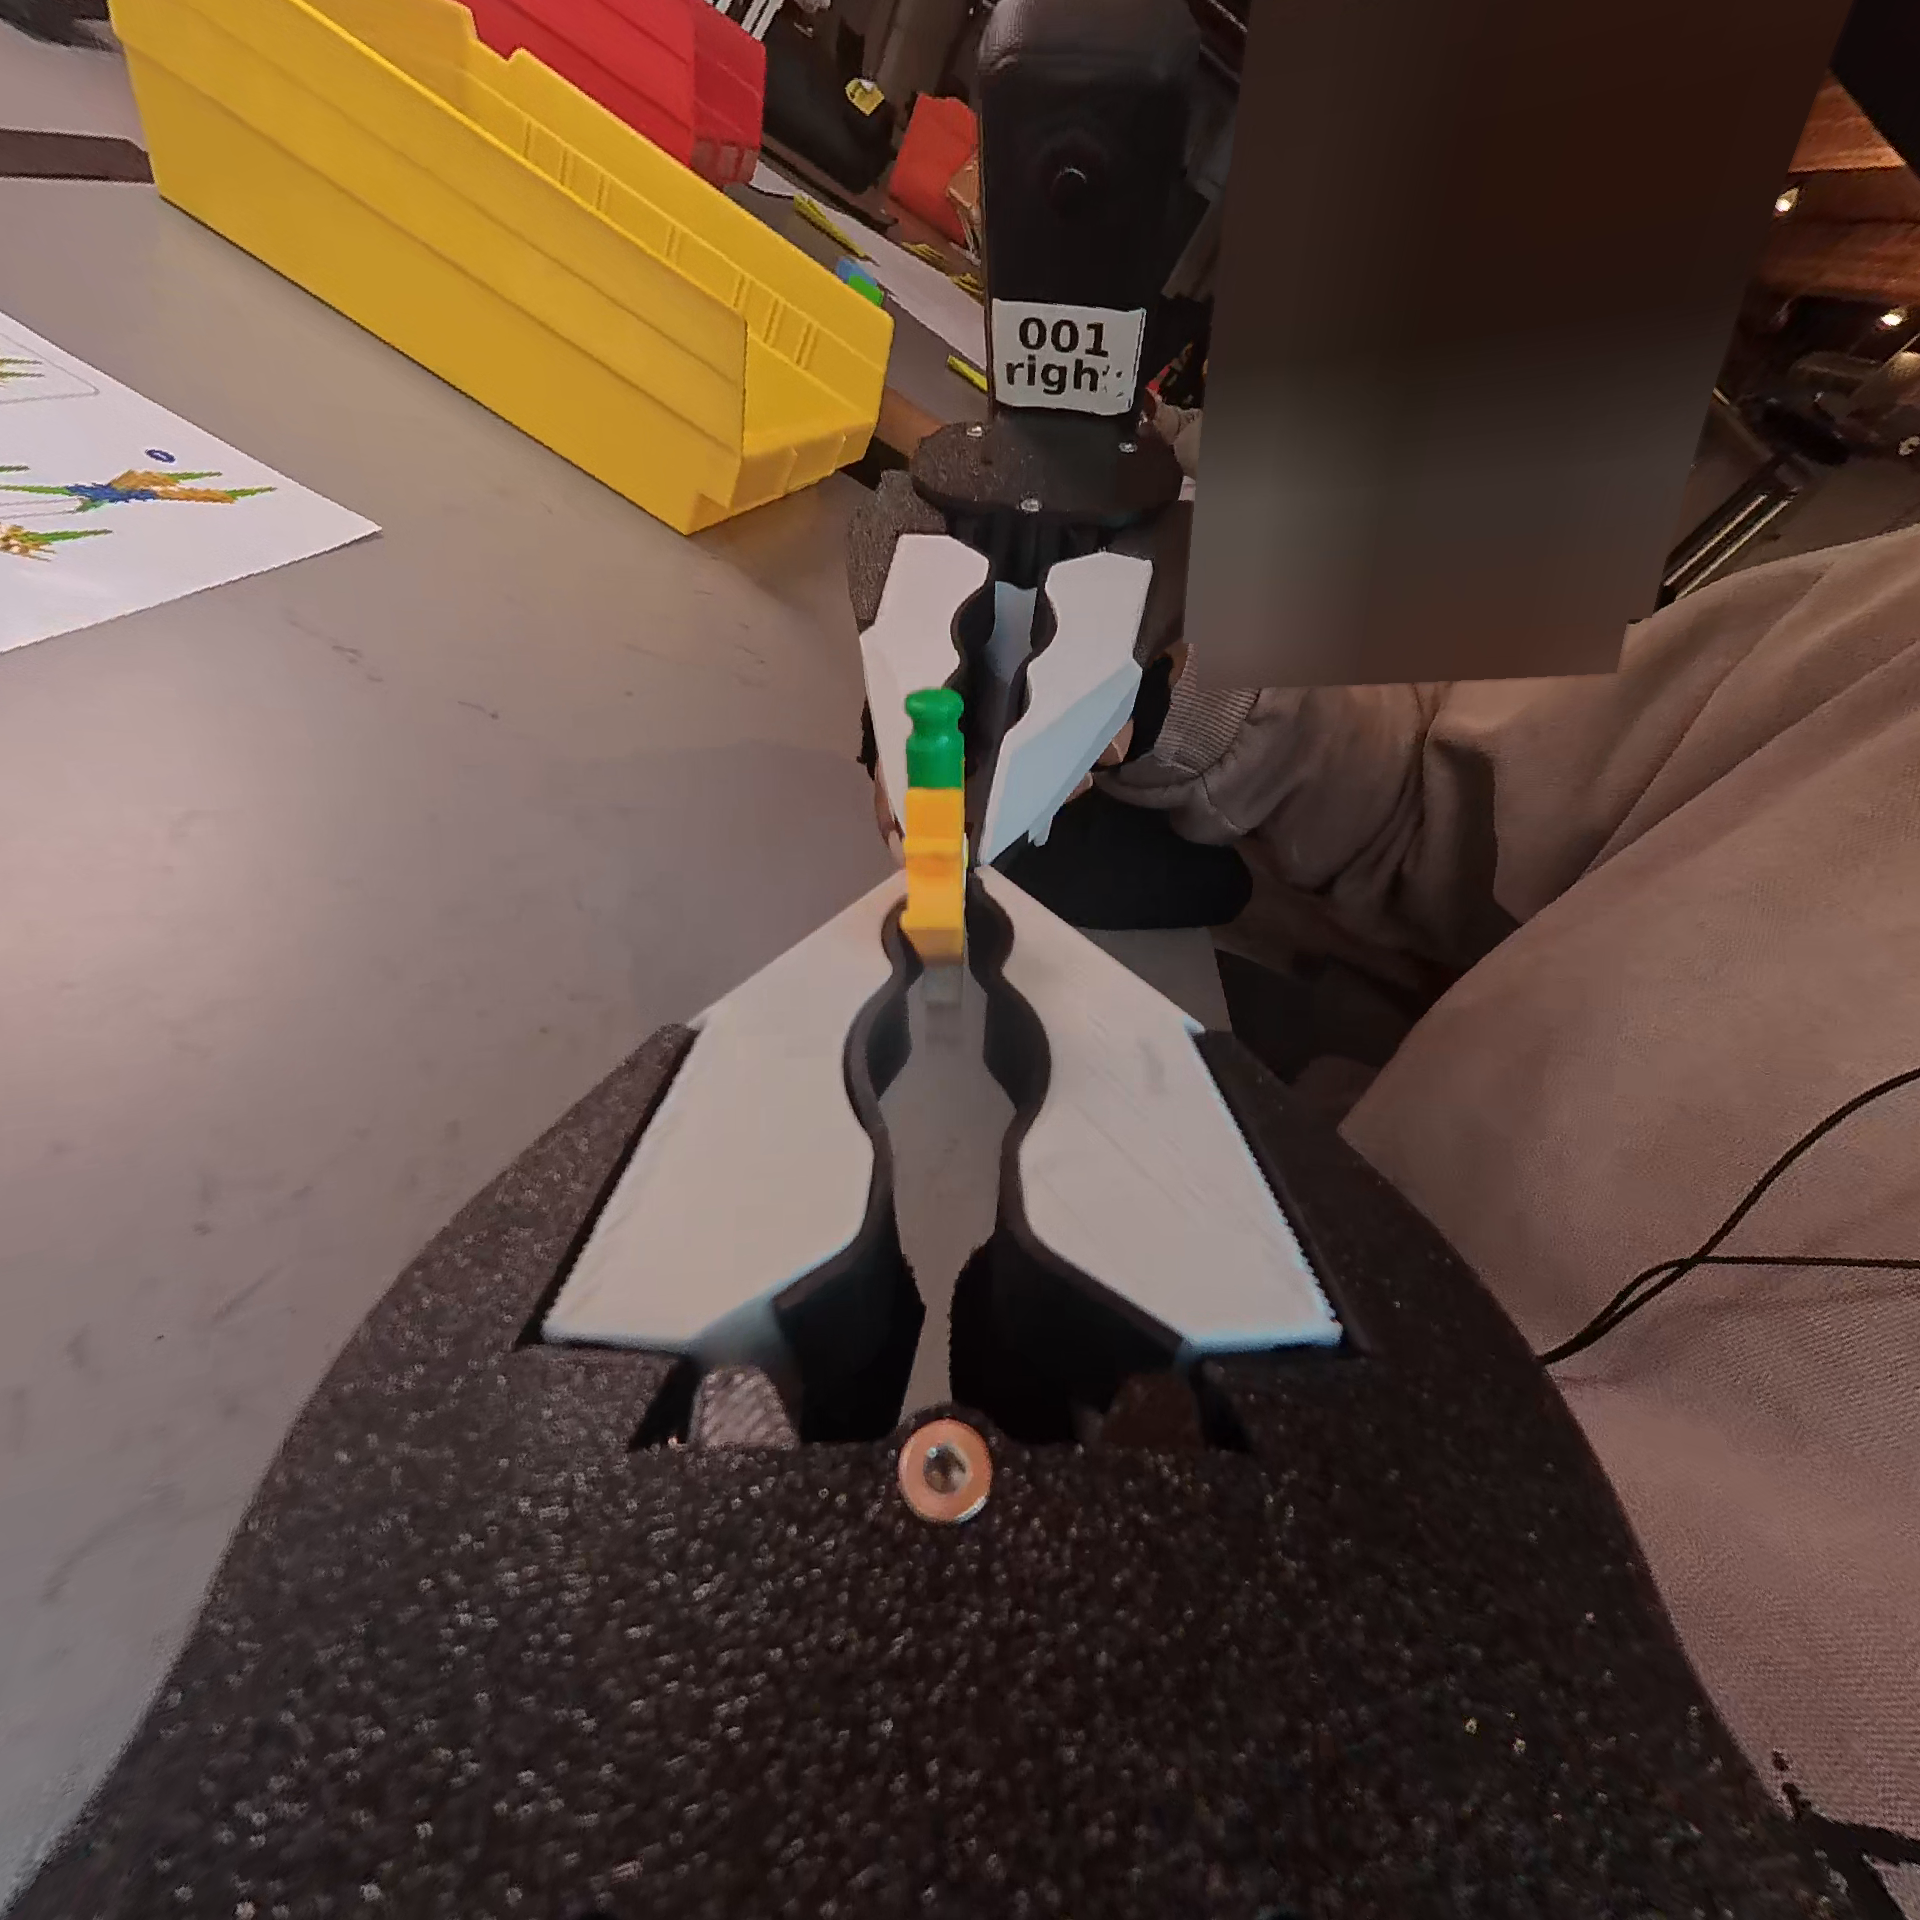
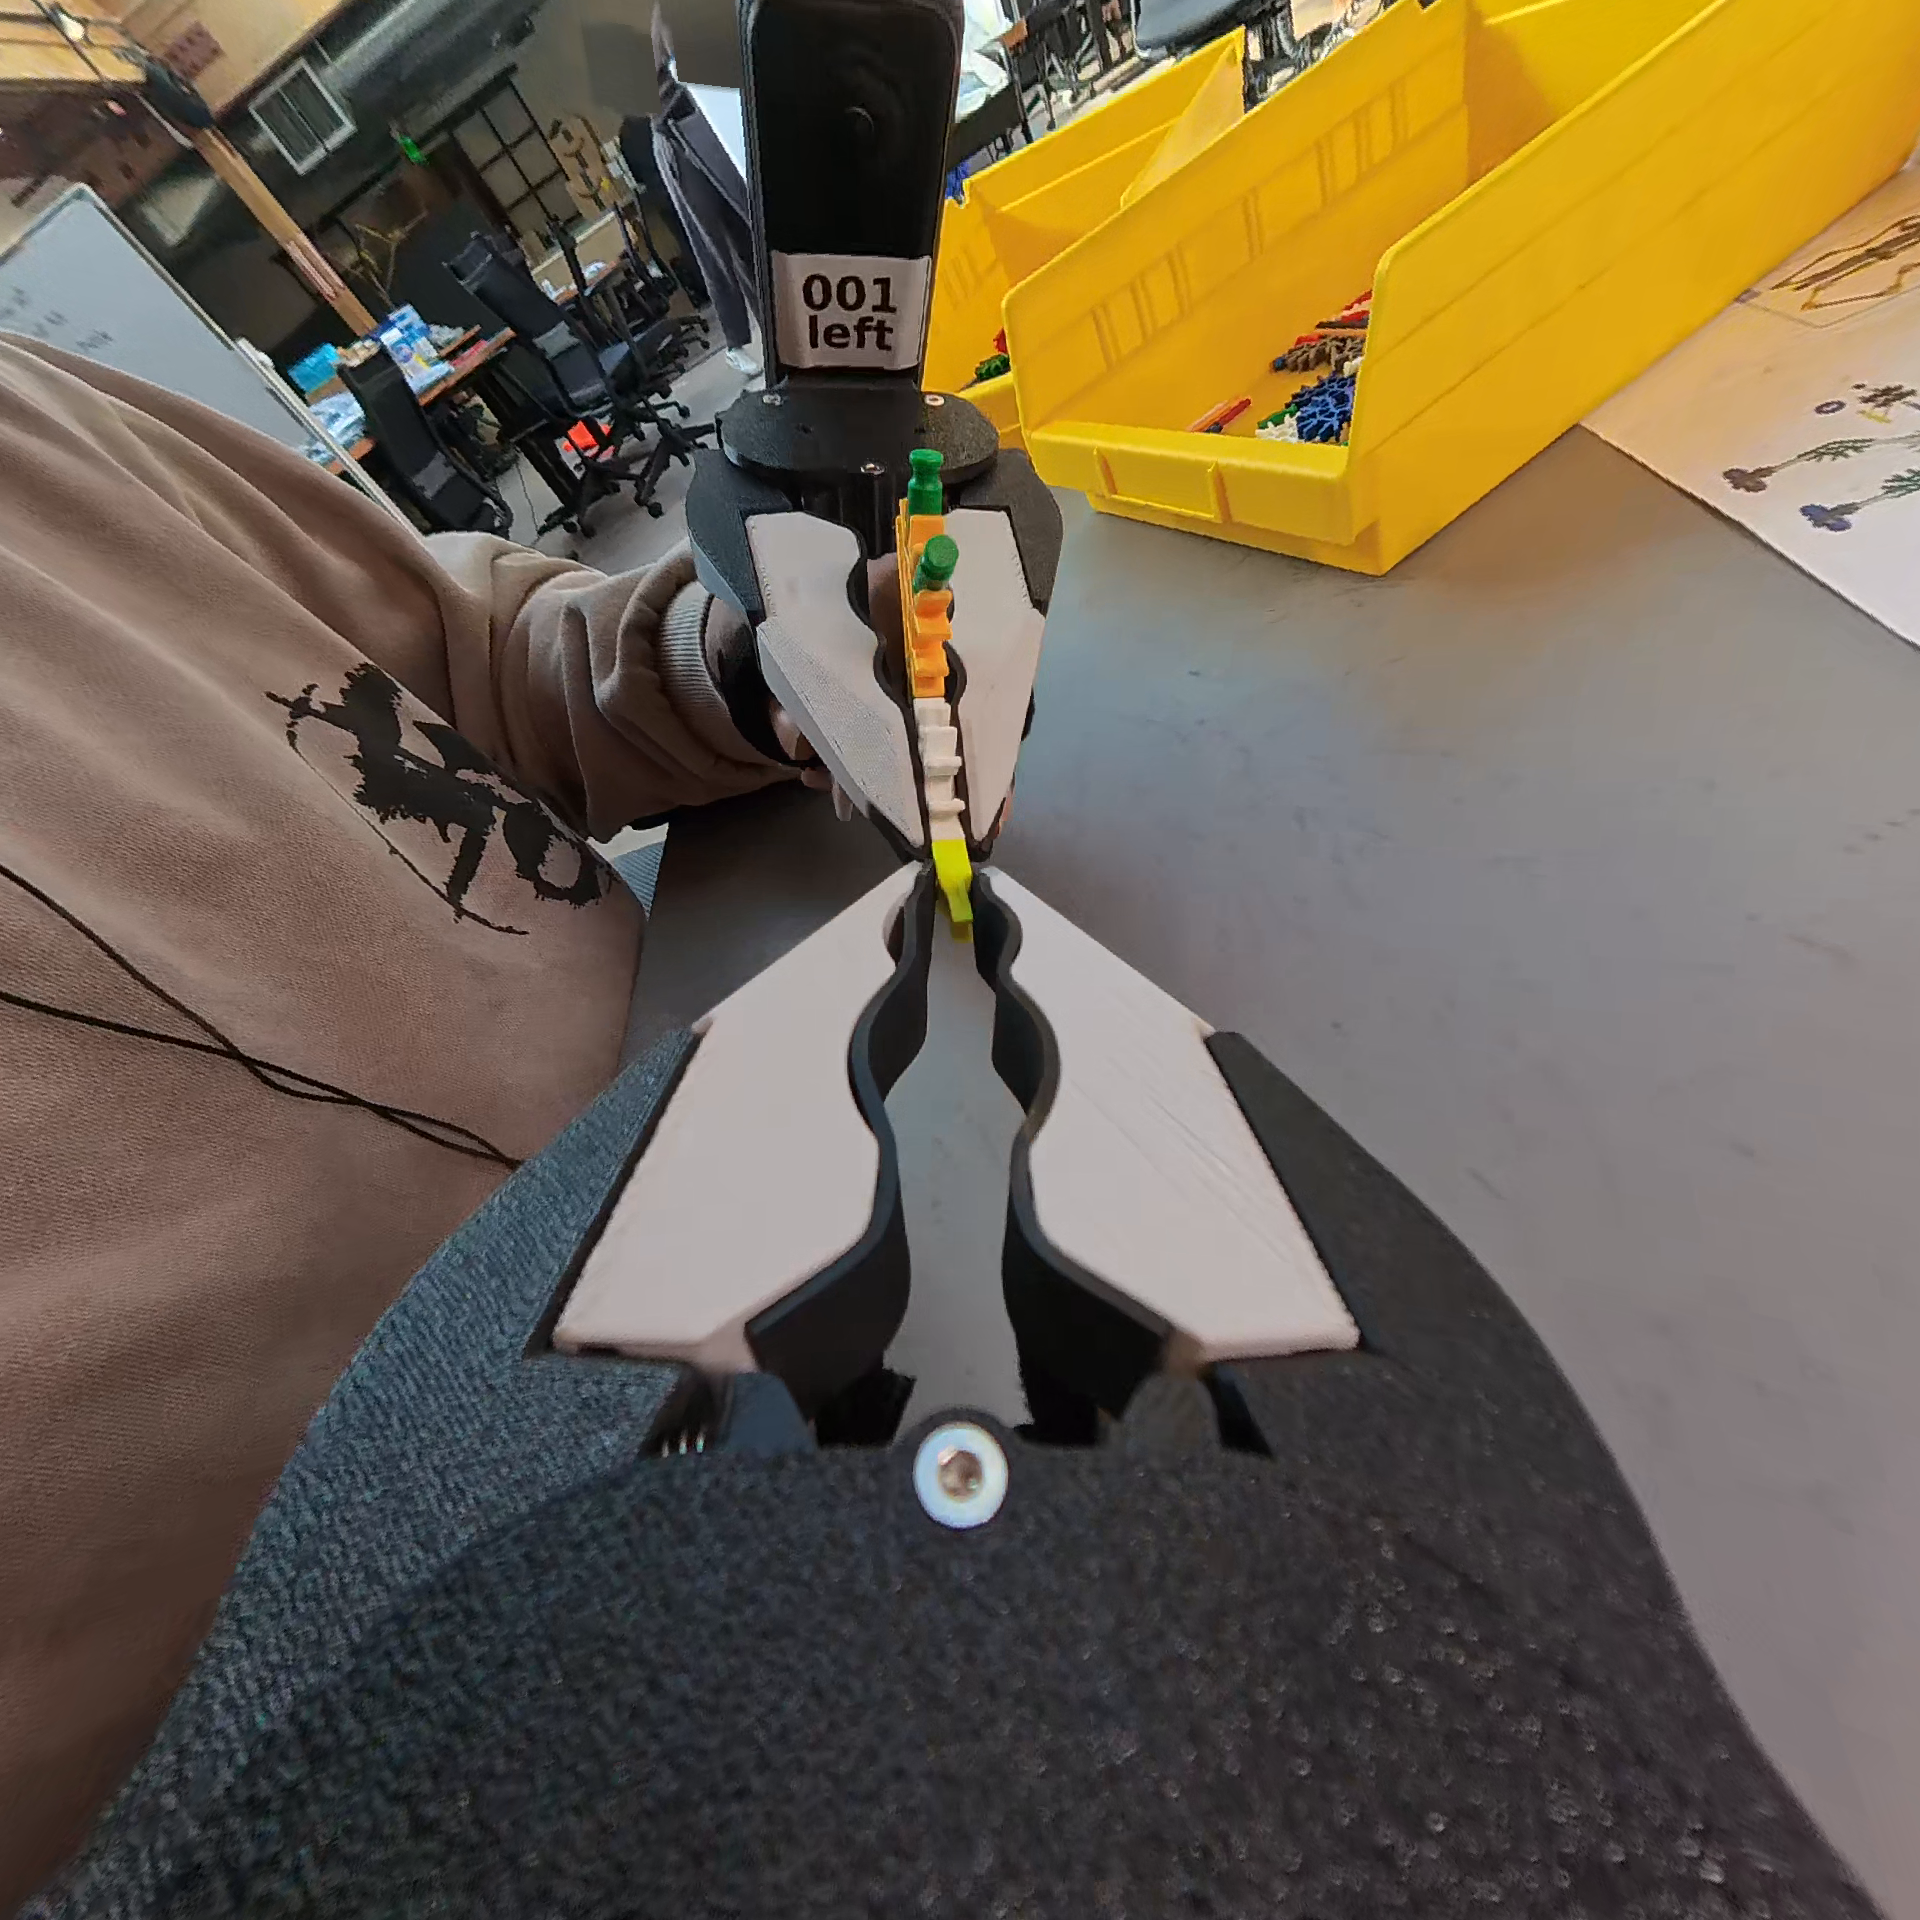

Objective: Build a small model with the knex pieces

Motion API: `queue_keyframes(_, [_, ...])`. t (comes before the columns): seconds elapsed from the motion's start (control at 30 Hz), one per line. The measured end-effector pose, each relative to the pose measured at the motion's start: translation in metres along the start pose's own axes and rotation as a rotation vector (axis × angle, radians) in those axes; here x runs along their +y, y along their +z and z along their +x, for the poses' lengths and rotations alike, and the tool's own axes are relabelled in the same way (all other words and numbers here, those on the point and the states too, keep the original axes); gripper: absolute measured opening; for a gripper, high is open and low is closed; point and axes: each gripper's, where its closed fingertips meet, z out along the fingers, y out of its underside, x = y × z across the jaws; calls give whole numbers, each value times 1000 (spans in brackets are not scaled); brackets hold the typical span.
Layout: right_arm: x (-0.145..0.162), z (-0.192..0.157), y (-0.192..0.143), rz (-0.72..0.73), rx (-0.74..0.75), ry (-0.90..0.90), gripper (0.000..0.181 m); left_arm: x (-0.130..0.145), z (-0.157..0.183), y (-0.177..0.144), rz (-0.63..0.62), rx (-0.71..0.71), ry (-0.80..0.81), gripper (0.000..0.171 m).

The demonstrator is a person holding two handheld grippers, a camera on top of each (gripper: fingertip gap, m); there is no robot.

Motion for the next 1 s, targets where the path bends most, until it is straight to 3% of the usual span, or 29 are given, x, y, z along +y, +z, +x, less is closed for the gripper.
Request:
queue_keyframes(0.53, [24, 18, 1, -74, 55, 172, 5, 23, -19, 10, -142, -30, -109, 5])
queue_keyframes(0.8, [63, 37, 6, -414, 147, 20, 9, 80, -41, 8, -577, -80, -258, 5])
queue_keyframes(1.0, [72, 42, 1, -444, 145, -38, 8, 76, -47, 10, -821, -106, -238, 5])
